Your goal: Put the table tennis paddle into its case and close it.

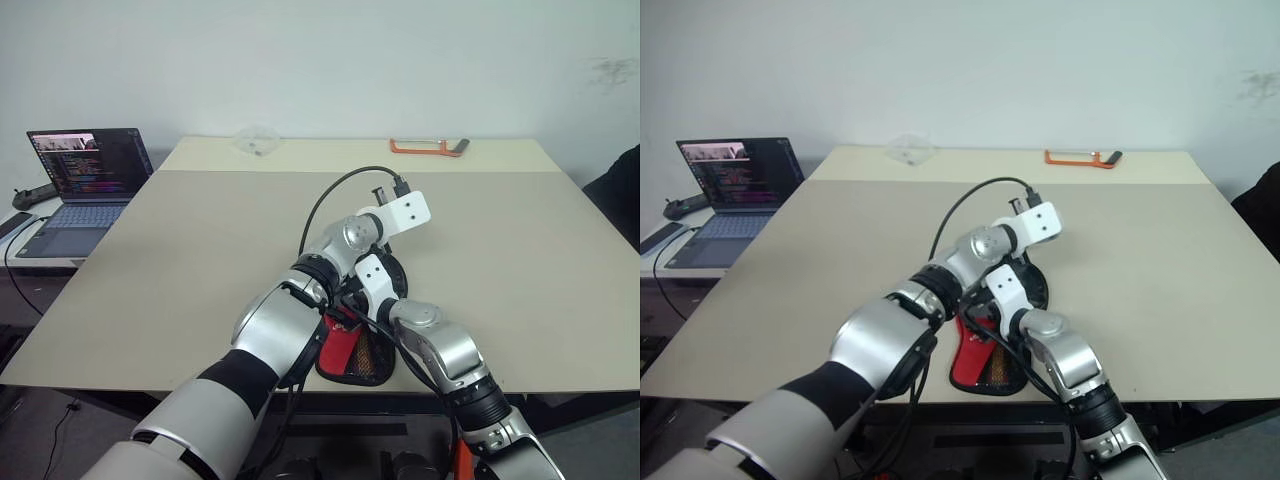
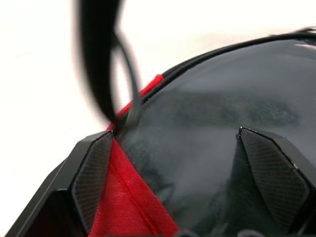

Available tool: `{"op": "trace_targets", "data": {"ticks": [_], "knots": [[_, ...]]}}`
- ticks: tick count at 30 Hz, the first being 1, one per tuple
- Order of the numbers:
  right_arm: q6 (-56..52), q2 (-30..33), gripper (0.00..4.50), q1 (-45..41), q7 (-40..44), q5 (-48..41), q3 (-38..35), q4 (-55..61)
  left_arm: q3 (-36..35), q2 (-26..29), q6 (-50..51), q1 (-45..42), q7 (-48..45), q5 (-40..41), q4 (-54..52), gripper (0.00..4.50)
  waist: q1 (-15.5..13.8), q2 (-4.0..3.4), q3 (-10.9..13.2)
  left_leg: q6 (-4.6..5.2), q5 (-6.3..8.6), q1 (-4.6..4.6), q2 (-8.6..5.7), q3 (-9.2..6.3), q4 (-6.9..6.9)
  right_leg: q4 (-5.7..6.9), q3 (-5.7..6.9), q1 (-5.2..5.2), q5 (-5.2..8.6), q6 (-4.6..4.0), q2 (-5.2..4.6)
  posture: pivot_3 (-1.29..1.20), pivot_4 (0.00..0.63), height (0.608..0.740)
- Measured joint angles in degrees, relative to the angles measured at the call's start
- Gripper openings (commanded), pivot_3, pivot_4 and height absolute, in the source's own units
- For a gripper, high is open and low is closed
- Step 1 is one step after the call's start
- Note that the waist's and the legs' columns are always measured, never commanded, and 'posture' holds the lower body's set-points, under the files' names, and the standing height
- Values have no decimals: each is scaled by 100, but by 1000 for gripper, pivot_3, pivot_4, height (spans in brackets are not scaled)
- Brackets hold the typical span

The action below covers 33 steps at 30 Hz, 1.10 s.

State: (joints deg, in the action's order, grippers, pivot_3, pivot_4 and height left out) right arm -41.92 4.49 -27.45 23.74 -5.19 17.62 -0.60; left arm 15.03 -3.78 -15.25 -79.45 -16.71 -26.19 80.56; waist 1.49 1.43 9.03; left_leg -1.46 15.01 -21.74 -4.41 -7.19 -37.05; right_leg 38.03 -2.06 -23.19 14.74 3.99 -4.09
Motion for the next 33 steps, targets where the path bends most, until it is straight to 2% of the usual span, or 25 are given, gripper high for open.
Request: {"op": "trace_targets", "data": {"ticks": [9,24,29,33], "knots": [[30,-4,4500,46,9,1,44,69,213,-89,-581,-50,-320,-147,0,437,4,-8,-7,1,0,1,0,0,2,-3,0,1,2,3,0,0,150,740],[100,-4,4500,-9,93,16,40,-98,34,-387,-883,5,-1290,91,-127,436,8,-39,-53,2,0,17,0,0,1,-4,2,20,11,18,0,0,150,740],[130,-46,4500,-17,103,65,44,-218,12,-441,-868,84,-1605,167,-164,2174,22,-39,-53,9,6,95,3,-6,13,-29,12,114,29,46,1,0,150,740],[135,-90,4500,-108,100,70,27,-367,21,-515,-867,164,-1611,253,-180,3583,43,-43,-55,9,5,97,3,-7,9,-26,9,114,29,47,1,0,150,740]]}}
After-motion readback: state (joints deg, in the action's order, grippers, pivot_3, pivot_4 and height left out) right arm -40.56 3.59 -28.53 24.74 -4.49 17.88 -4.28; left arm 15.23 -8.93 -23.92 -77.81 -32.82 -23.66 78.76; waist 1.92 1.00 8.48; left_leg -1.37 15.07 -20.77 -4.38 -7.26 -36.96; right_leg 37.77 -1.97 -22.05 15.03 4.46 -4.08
